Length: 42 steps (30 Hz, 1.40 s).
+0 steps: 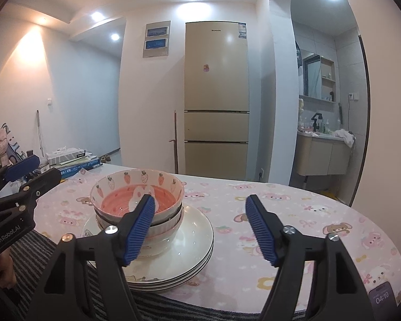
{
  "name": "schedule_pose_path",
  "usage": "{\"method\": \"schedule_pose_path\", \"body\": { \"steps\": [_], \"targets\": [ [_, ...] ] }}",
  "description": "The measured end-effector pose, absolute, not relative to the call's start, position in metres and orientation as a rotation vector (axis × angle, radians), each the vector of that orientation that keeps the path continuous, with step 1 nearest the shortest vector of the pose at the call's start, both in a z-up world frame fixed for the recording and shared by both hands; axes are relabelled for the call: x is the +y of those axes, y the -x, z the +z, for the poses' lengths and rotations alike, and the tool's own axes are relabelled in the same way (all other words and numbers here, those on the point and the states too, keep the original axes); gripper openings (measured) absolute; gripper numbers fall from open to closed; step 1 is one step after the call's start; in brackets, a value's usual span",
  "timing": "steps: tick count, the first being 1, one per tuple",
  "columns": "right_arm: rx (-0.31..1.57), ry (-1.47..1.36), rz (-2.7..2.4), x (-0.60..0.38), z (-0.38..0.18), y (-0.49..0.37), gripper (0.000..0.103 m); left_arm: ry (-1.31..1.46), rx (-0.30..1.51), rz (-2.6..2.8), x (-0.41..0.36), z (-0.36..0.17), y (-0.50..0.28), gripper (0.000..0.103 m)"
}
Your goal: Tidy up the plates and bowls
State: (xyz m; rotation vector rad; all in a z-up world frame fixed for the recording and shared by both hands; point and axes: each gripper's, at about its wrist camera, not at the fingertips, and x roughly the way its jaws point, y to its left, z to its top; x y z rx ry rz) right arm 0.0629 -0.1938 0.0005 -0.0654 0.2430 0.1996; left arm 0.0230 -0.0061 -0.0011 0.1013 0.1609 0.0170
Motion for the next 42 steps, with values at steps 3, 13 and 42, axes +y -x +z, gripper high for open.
{"method": "schedule_pose_path", "body": {
  "steps": [3,13,42],
  "targets": [
    [0.237,0.067,0.198,-0.193,0.001,-0.061,0.078,-0.080,0.154,0.021,-0.001,-0.001,-0.022,0.058],
    [0.231,0.068,0.198,-0.194,0.002,-0.059,0.088,-0.085,0.133,0.035,-0.002,-0.001,-0.017,0.058],
    [0.236,0.100,0.196,-0.189,0.001,-0.060,0.103,-0.073,0.122,0.048,0.005,-0.003,-0.014,0.061]
  ]
}}
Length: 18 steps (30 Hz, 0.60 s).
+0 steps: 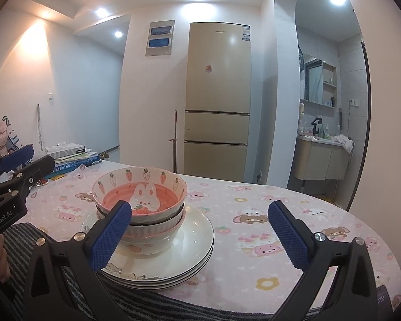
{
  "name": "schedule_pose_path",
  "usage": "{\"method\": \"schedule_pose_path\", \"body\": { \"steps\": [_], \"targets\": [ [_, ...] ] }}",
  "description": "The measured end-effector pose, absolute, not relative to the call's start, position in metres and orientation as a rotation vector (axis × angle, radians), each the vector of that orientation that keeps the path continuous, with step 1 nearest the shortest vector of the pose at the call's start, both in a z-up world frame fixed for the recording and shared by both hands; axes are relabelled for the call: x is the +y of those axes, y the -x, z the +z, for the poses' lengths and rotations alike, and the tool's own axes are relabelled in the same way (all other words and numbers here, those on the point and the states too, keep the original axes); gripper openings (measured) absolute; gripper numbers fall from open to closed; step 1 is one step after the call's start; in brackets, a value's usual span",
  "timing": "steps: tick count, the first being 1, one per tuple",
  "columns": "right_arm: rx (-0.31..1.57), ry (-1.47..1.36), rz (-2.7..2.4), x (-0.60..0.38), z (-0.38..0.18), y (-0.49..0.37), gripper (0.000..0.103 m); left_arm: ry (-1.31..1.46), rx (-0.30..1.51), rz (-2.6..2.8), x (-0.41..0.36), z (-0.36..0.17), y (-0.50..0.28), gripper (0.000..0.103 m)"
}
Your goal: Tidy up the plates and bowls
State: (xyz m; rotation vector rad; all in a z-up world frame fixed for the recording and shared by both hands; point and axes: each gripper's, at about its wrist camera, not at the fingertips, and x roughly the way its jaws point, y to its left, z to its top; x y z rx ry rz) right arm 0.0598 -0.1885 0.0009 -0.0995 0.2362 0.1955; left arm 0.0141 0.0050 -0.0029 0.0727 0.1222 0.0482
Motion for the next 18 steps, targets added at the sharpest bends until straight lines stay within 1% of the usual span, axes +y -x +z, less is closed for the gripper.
{"method": "schedule_pose_path", "body": {
  "steps": [2,15,18],
  "targets": [
    [0.237,0.100,0.195,-0.1885,0.0003,-0.0600,0.103,-0.083,0.118,0.054,0.0044,-0.0029,-0.0137,0.063],
    [0.236,0.100,0.196,-0.1887,0.0006,-0.0601,0.103,-0.077,0.126,0.056,0.0069,-0.0031,-0.0158,0.063],
    [0.236,0.100,0.196,-0.1888,0.0007,-0.0601,0.103,-0.075,0.127,0.056,0.0071,-0.0030,-0.0156,0.067]
  ]
}}
